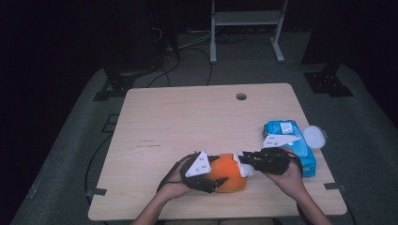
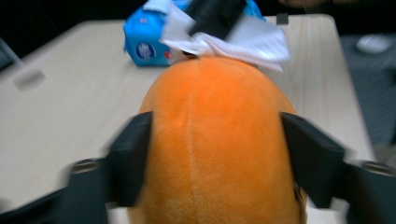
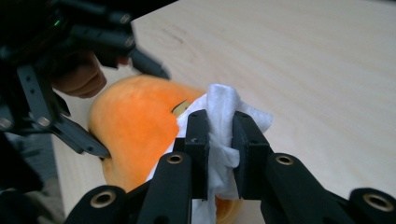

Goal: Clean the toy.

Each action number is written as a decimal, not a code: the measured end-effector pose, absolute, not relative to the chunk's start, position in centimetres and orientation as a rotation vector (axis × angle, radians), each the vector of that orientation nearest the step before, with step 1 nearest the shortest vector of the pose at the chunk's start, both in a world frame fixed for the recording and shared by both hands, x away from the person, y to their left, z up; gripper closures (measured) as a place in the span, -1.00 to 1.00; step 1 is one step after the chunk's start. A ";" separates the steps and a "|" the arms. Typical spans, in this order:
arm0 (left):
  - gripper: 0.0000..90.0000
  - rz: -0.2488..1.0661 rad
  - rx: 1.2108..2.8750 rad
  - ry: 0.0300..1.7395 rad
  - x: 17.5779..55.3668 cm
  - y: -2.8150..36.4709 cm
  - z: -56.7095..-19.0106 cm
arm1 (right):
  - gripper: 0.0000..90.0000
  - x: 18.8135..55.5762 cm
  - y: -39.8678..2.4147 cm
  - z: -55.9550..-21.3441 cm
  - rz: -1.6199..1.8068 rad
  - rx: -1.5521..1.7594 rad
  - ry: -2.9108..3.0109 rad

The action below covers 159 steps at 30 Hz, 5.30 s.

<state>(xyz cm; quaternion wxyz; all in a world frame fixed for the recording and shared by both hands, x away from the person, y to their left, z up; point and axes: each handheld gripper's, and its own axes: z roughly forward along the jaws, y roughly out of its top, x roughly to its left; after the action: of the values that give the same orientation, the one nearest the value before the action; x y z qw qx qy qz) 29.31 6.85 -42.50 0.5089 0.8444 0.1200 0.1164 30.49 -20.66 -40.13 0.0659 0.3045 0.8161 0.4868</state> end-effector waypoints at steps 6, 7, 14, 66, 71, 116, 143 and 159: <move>-0.92 0.075 2.085 0.497 30.0 7.0 -42.7 | 0.71 29.4 -19.5 -40.1 1.511 0.862 2.508; -0.93 0.090 2.108 0.486 29.8 6.7 -43.0 | 0.71 29.3 -19.3 -40.0 1.515 0.849 2.514; -0.25 0.367 2.092 0.305 29.1 6.6 -42.2 | 0.71 29.0 -19.1 -39.3 1.512 0.834 2.470; -0.56 0.349 2.070 0.332 29.8 6.8 -43.9 | 0.70 30.4 -20.9 -40.1 1.556 0.975 2.400; -0.58 0.354 2.077 0.323 29.6 6.7 -43.9 | 0.70 29.5 -19.1 -39.6 1.501 0.862 2.415; -0.53 0.379 2.041 0.341 28.6 5.6 -43.2 | 0.70 29.5 -19.9 -38.4 1.583 0.868 2.440; -0.63 0.288 2.014 0.384 29.4 6.4 -43.4 | 0.70 30.1 -20.5 -39.3 1.492 0.900 2.450; -0.55 0.320 2.036 0.316 28.7 5.6 -43.2 | 0.70 30.0 -20.6 -38.8 1.495 0.910 2.429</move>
<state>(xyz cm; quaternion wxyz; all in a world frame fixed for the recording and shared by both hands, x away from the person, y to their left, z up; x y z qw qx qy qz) 28.70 5.56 -43.19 0.5041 0.8433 0.1308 0.1326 30.00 -20.64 -38.80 0.0740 0.3030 0.8090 0.4981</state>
